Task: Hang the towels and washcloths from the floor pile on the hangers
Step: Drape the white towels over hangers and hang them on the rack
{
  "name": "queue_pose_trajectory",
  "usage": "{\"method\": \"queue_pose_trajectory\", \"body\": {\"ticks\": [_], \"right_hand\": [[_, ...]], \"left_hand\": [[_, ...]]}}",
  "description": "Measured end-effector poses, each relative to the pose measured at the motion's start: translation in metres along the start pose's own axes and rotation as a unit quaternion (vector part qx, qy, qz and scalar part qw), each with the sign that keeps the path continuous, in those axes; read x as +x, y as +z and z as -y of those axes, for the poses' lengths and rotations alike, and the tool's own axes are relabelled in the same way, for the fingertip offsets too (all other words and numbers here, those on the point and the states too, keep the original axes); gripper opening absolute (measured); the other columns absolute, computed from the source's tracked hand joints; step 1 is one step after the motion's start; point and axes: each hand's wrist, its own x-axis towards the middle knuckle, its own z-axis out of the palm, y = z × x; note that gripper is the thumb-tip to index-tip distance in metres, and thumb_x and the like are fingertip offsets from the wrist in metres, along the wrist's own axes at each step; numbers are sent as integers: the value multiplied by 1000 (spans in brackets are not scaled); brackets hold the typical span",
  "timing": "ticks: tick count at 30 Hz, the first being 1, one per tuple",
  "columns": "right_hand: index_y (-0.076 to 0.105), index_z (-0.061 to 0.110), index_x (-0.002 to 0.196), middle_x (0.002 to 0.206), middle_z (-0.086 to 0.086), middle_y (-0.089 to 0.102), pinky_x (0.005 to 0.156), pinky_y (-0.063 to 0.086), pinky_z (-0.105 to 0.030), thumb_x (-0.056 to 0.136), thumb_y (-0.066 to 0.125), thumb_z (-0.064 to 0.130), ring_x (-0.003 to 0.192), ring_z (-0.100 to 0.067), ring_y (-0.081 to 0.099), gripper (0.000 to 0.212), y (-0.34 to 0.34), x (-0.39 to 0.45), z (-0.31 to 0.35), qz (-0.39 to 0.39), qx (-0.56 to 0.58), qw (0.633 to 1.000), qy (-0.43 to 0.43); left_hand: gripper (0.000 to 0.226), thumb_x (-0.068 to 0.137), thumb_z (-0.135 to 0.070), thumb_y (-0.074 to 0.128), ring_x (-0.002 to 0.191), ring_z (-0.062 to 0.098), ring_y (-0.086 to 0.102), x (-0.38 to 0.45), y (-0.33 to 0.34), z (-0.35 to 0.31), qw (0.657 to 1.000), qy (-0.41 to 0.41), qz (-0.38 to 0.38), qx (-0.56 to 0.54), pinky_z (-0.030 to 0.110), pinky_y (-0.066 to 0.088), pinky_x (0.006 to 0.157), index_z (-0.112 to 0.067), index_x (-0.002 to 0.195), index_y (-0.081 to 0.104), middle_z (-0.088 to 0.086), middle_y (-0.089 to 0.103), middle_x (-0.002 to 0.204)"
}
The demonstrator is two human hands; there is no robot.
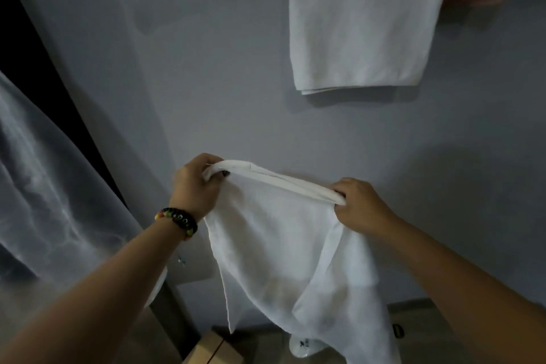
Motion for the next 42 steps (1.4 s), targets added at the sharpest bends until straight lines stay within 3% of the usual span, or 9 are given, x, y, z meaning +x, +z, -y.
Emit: {"method": "queue_pose_trajectory", "body": {"ticks": [4, 12, 17, 25, 29, 31, 33, 36, 42], "right_hand": [[71, 11, 95, 92, -7, 63, 71, 45, -27, 72, 58, 4, 88, -28, 61, 28, -13, -4, -17, -29, -55, 996, 56], [47, 18, 53, 70, -7, 61, 61, 34, -23, 59, 50, 16, 75, -26, 60, 7, -33, -15, -58, 20, -85, 984, 153], [69, 12, 87, 99, -13, 69, 71, 47, -27, 72, 58, 11, 95, -32, 65, 18, -27, -35, -101, 35, -131, 966, 220], [52, 20, 78, 108, -15, 65, 77, 47, -35, 95, 52, 25, 98, -32, 63, 17, -24, -79, -151, 54, -138, 941, 304], [54, 11, 130, 134, -13, 55, 99, 46, -40, 99, 43, 33, 121, -31, 54, 39, -33, -90, -167, 32, -139, 923, 357], [49, 6, 133, 135, -18, 53, 91, 51, -40, 98, 48, 30, 117, -34, 55, 43, -32, -91, -162, 41, -103, 916, 386], [49, 2, 126, 124, -22, 55, 59, 55, -36, 95, 55, 21, 95, -37, 62, 37, -28, -90, -147, 49, -23, 913, 405], [47, 11, 119, 103, -22, 58, 35, 42, -24, 89, 56, 10, 59, -27, 59, 31, -20, -91, -116, 74, 75, 916, 388], [74, 11, 92, 72, -27, 66, 60, 49, -40, 79, 52, 1, 61, -35, 60, 27, -2, -101, -45, 166, 312, 874, 334]], "left_hand": [[6, 85, -10, 66, 80, 15, 56, 9, 9, -4, 994, -76, -61, -49, 18, 37, 68, -12, 91, 69, -2, 64, 85], [17, 86, -16, 68, 88, 27, 62, 18, 18, 15, 971, -186, -102, -107, 33, 47, 75, -6, 100, 70, 11, 68, 94], [22, 86, -18, 67, 96, 34, 64, 15, 18, 26, 967, -208, -117, -86, 41, 51, 82, -6, 103, 72, 18, 70, 100], [27, 86, -23, 62, 100, 36, 64, 1, 8, 45, 955, -271, -110, -45, 41, 49, 89, -8, 105, 73, 20, 71, 101], [32, 85, -31, 66, 95, 38, 64, -8, 2, 59, 935, -334, -116, -38, 41, 51, 85, 0, 95, 70, 23, 69, 94], [37, 84, -33, 70, 92, 34, 64, -16, 2, 63, 919, -370, -117, -73, 35, 47, 77, 3, 95, 69, 18, 66, 89], [44, 81, -37, 73, 89, 31, 64, -25, 7, 68, 907, -391, -104, -117, 33, 46, 75, 4, 97, 70, 17, 67, 91], [47, 75, -33, 80, 84, 22, 62, -39, 18, 62, 889, -421, -65, -166, 31, 47, 77, 5, 101, 70, 12, 66, 90], [57, 48, -32, 92, 86, 27, 68, -70, 49, 43, 816, -487, 38, -311, 42, 58, 79, 0, 91, 73, 11, 71, 96]]}}
